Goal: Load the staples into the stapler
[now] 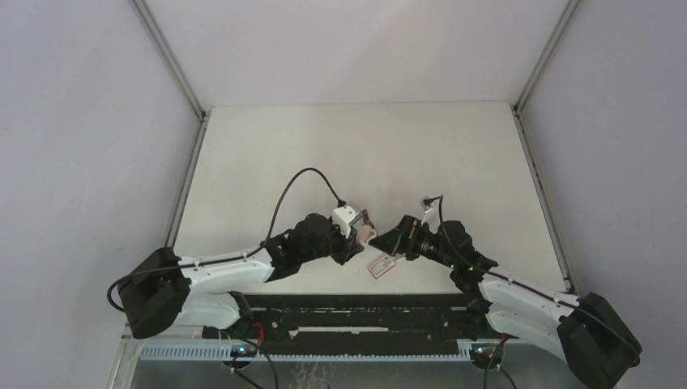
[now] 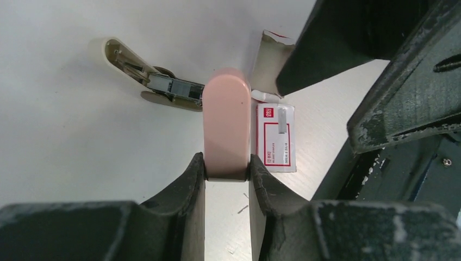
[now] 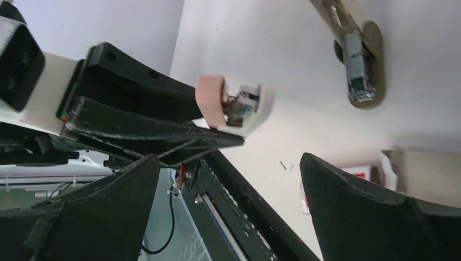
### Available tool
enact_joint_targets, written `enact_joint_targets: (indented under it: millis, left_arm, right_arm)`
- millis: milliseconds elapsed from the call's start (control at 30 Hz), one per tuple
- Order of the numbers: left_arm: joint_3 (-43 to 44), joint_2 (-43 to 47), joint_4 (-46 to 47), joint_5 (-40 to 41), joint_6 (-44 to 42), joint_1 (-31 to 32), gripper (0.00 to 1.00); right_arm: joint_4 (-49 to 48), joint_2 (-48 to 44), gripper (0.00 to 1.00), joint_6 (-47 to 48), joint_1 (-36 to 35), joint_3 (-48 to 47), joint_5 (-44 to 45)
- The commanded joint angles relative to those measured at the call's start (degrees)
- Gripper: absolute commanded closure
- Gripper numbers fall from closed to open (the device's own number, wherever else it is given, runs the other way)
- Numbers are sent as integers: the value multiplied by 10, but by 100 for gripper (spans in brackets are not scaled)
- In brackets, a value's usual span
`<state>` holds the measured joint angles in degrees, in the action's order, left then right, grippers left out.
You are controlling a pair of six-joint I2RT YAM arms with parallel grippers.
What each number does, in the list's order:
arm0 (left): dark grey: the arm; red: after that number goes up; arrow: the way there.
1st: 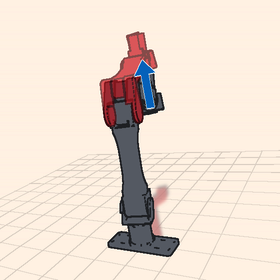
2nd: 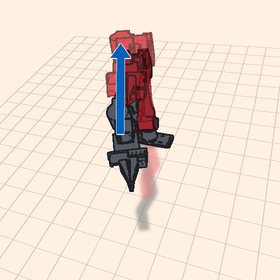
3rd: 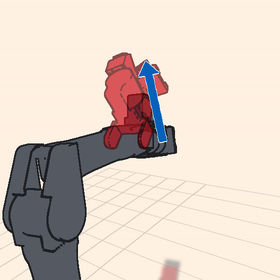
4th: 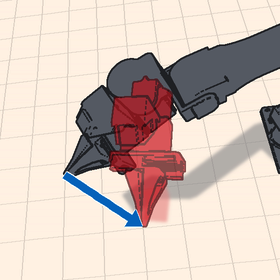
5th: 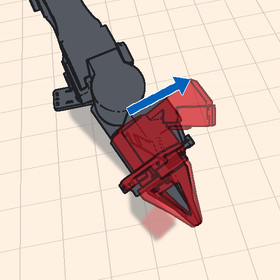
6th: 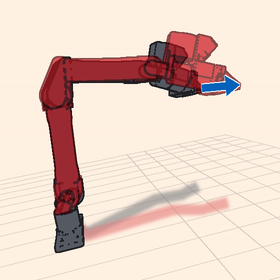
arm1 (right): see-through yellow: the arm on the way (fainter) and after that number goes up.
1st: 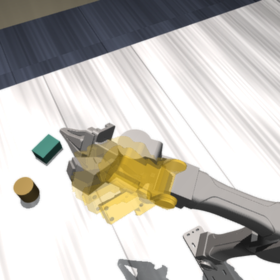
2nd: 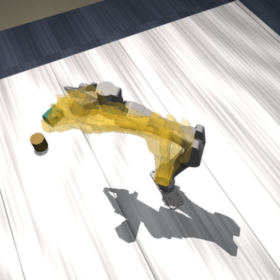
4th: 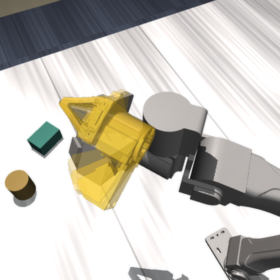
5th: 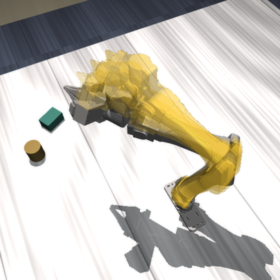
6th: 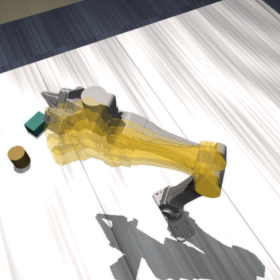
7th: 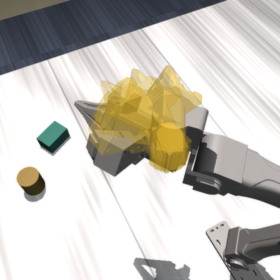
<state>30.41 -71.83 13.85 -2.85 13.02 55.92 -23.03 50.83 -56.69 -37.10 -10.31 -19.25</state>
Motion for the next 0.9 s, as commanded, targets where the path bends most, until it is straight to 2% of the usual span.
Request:
enact_joint_targets:
  millis: [0, 300, 433, 500, 533, 600, 667, 700, 867]
  left_arm:
    - [-11, 28, 36, -32, 10, 5, 100]
    - [-13, 35, 39, -43, 6, 17, 100]
    - [-12, 35, 39, -39, 2, 23, 100]
    - [-12, 36, 40, -34, 2, 25, 100]
    - [-13, 36, 40, -31, 2, 25, 100]
    - [-13, 36, 40, -28, 2, 25, 100]
    - [-13, 35, 40, -24, 2, 25, 100]
    - [-13, 35, 39, -24, 3, 25, 100]
    - [-12, 33, 39, -24, 2, 25, 100]
  right_arm:
    - [-62, 23, 0, -9, -27, -44, 42]
    - [-14, 73, 2, -12, -43, -93, 90]
    - [0, 107, 11, -11, -53, -117, 90]
    - [6, 123, 22, -11, -56, -126, 84]
    - [10, 129, 31, -13, -58, -129, 84]
    - [15, 136, 59, -16, -60, -130, 86]
    - [22, 139, 95, -17, -60, -130, 91]
    - [25, 139, 100, -18, -59, -129, 94]
    - [24, 133, 100, -14, -60, -130, 103]
